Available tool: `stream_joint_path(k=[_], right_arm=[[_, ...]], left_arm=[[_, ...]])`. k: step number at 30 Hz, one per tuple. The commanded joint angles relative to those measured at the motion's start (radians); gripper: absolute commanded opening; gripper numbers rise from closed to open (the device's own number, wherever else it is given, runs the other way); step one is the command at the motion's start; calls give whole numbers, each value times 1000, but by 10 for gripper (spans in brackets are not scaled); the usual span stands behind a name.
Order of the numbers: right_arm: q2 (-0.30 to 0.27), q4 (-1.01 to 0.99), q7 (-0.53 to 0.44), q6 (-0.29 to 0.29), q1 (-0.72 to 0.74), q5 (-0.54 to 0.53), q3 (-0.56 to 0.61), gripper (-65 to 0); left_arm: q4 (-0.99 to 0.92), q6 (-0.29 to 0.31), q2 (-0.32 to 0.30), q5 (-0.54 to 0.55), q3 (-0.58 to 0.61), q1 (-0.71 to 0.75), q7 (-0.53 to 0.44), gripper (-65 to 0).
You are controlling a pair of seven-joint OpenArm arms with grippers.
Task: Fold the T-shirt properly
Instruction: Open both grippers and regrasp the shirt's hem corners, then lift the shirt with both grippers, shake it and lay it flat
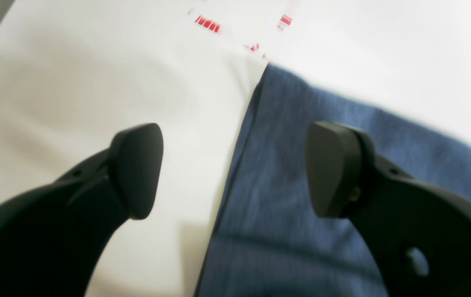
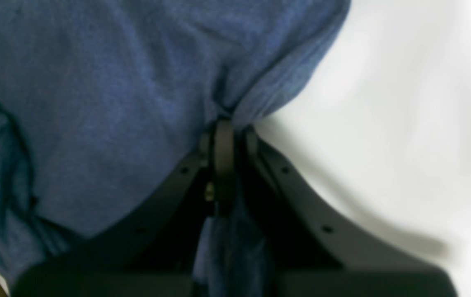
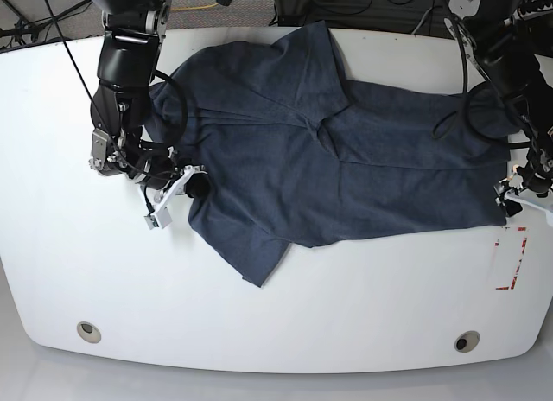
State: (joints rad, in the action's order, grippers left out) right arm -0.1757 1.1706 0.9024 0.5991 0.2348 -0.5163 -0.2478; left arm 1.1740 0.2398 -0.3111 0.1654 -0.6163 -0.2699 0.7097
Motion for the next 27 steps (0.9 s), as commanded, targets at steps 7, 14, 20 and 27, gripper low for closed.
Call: stream_joint_path(k=[7,14,20,27], right_arm=[[-14,22,-29,3,33,-17,-3,-650],[-14,35,-32,3,34,-17,-5,-650],[-14,42,-32,5,34,-17,-23,-650],[-18,44,-29,6,50,-17,-40,-650]], left_arm=[[-308,3,-81,12,149,-90,-173,-147],[-342,94,-75,12,154,-88,-187,-172],[-366,215,-38,7,175,-87,-190,-503],[-401,218,-38,9,243,-99,-193,-650]])
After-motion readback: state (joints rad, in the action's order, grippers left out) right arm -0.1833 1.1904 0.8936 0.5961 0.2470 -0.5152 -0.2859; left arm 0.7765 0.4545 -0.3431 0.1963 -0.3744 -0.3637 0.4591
